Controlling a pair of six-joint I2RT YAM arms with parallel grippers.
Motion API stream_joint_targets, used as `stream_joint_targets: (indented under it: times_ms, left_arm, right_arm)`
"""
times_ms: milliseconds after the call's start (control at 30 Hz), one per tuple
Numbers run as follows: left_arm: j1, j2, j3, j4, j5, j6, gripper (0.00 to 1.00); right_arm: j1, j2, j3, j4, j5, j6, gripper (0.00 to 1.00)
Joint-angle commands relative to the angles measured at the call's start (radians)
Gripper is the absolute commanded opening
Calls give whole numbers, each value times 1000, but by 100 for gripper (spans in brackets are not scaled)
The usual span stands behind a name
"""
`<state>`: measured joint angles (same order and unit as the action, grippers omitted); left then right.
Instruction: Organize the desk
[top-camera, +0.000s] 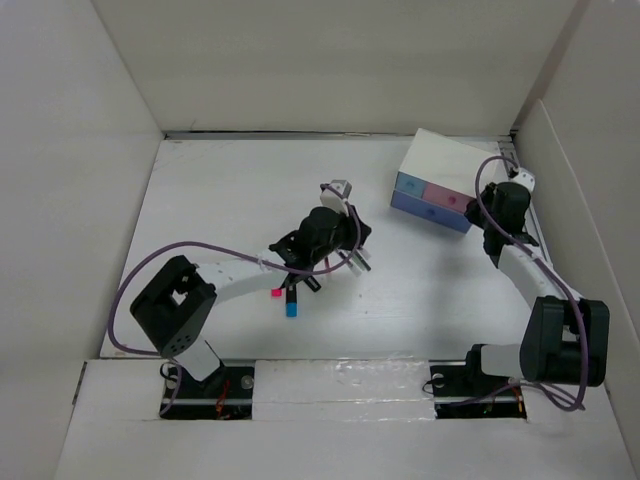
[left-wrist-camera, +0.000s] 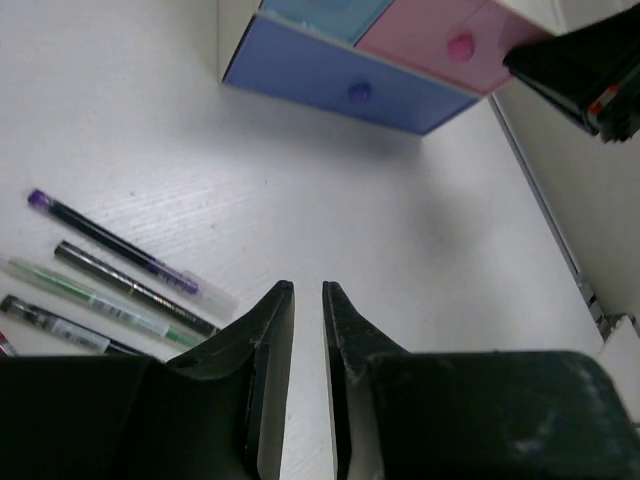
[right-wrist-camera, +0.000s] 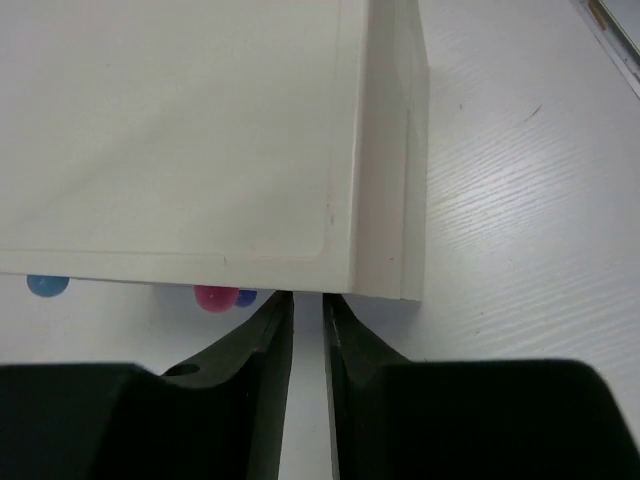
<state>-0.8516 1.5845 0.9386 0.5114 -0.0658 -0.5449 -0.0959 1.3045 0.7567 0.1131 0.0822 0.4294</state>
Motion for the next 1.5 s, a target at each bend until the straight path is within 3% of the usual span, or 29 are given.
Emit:
stream_joint_targets:
  times_ms: [0,167,500,1133,1333,1467]
  left_arm:
    - [-12,-80,-76,91,23,-58,16]
    - [-12,-95,-101,62,-22,-59,19]
    - [-12,-230,-216,42,-181,-59,27]
    - [-12,-277,-270,61,-120,-46,25]
    - [-12,-259,-262,53,-106,-40,25]
    - [-12,-236,-253,45,-98,-36,25]
  right_arm:
    - [-16,-5,30,89,-69,-32,33]
    - [59,-16,-10,129,-71,-27,47]
    - [79,124,46,174,-90,23,48]
    - [142,96,62,206,76,45,30]
    - [182,56,41,212,113,52,11]
    - [203,9,-17,214,122,57,7]
